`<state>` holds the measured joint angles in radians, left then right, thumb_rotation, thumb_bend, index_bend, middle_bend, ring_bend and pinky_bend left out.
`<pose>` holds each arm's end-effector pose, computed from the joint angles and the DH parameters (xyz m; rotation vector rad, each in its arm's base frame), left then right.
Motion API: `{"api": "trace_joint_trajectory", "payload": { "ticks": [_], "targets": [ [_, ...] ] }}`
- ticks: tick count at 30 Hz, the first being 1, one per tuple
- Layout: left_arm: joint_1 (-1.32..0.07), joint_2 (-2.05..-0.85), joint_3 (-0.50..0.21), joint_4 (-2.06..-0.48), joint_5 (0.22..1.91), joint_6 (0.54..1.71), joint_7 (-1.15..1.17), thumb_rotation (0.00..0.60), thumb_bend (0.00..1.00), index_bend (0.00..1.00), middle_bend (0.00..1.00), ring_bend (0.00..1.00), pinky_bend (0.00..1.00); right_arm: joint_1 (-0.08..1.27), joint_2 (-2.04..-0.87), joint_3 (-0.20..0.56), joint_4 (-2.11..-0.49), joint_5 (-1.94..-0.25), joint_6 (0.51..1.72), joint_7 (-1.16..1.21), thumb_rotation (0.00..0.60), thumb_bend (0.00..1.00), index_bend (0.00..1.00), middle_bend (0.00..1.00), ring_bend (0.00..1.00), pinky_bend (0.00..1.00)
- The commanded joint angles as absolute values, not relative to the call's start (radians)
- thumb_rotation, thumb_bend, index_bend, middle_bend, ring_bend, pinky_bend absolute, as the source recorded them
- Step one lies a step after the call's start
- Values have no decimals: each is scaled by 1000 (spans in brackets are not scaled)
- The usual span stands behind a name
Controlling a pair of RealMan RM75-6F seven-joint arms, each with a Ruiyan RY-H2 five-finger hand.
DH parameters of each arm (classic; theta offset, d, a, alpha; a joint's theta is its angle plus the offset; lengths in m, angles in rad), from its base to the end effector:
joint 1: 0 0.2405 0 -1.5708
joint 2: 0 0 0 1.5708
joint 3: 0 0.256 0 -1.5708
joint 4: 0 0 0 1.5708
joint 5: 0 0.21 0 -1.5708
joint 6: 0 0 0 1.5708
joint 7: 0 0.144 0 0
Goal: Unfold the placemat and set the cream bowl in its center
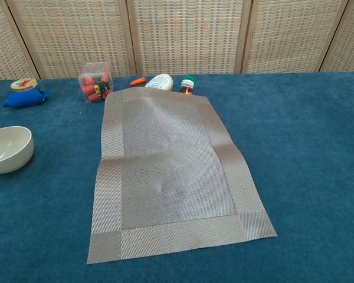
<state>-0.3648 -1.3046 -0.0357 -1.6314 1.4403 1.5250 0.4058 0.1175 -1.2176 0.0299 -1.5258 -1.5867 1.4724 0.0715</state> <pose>-0.2343 0.2503 0.1047 -1.5272 -0.5823 -0.9396 -0.3037 -0.1868 0.1257 1.4678 -0.9392 1.0146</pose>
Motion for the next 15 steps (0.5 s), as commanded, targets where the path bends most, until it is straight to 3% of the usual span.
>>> {"api": "trace_joint_trajectory", "payload": {
  "ticks": [1, 8, 15],
  "targets": [
    [-290, -1309, 19, -1624, 1502, 1609, 385, 600, 132, 73, 0, 0, 0, 119, -1218, 26, -1527, -1592, 1470, 70, 600, 87, 83, 0, 0, 0],
    [-176, -1332, 83, -1591, 1563, 1713, 354, 600, 132, 73, 0, 0, 0, 122, -1220, 16, -1526, -1612, 1472, 71, 600, 85, 83, 0, 0, 0],
    [-134, -1330, 89, -1555, 1607, 1744, 311, 600, 132, 73, 0, 0, 0, 136, -1213, -19, -1524, -1693, 1472, 83, 600, 37, 93, 0, 0, 0]
  ]
}}
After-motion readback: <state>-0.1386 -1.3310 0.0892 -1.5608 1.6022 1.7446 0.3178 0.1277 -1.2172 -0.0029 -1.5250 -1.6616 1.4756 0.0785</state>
